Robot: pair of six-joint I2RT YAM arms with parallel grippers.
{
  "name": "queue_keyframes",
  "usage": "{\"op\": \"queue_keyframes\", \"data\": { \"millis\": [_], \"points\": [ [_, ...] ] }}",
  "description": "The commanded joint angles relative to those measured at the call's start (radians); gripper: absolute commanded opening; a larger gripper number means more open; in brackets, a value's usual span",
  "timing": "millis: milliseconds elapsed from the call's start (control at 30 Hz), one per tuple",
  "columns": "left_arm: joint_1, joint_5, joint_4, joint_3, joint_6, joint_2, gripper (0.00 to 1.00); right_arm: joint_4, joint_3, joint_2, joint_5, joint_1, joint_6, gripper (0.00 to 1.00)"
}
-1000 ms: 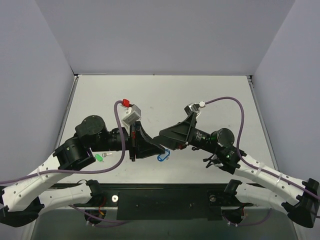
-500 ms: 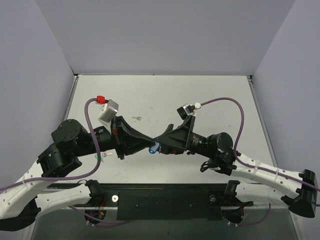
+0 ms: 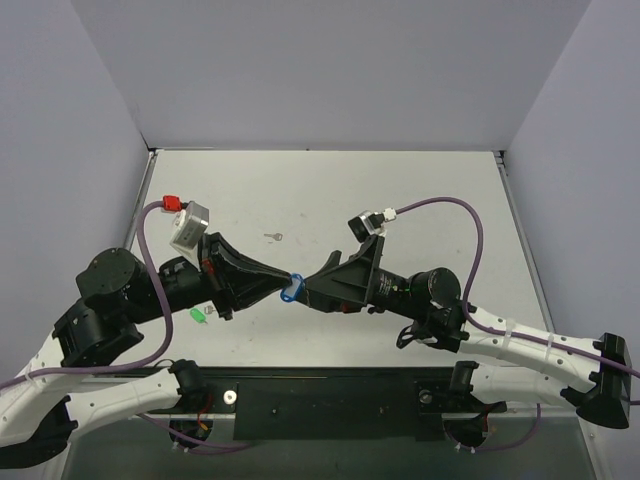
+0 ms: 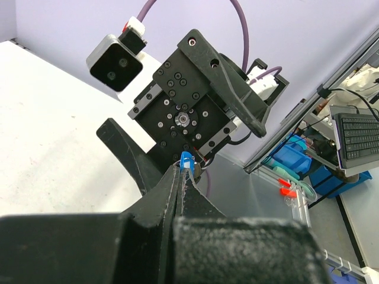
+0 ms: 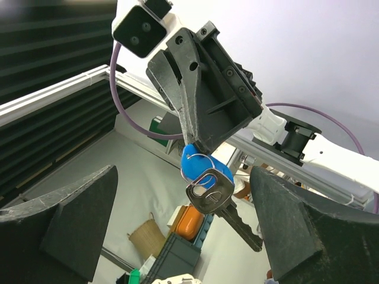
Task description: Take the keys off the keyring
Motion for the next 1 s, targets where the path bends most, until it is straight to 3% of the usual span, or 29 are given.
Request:
{"op": "queue_keyframes", "data": {
  "millis": [0, 633, 867, 967],
  "points": [
    [-0.003, -0.028, -0.006, 0.036, 0.012, -0.026, 0.0, 0.108, 0.033, -0.01, 0.034, 0.009, -0.025, 0.87],
    [-0.004, -0.036, 0.021, -0.02, 0.009, -0.081, 0.0, 0.189, 0.075, 0.06, 0.006, 0.029, 0.012, 0.75],
    [-0.004, 0.025, 0.184, -0.035, -0.052, -0.075, 0.0, 0.223, 0.098, 0.111, -0.001, 0.043, 0.018, 0.94],
    [-0.004, 0.042, 0.221, -0.035, -0.064, -0.066, 0.0, 0.238, 0.118, 0.139, -0.007, 0.055, 0.029, 0.97]
  ]
}}
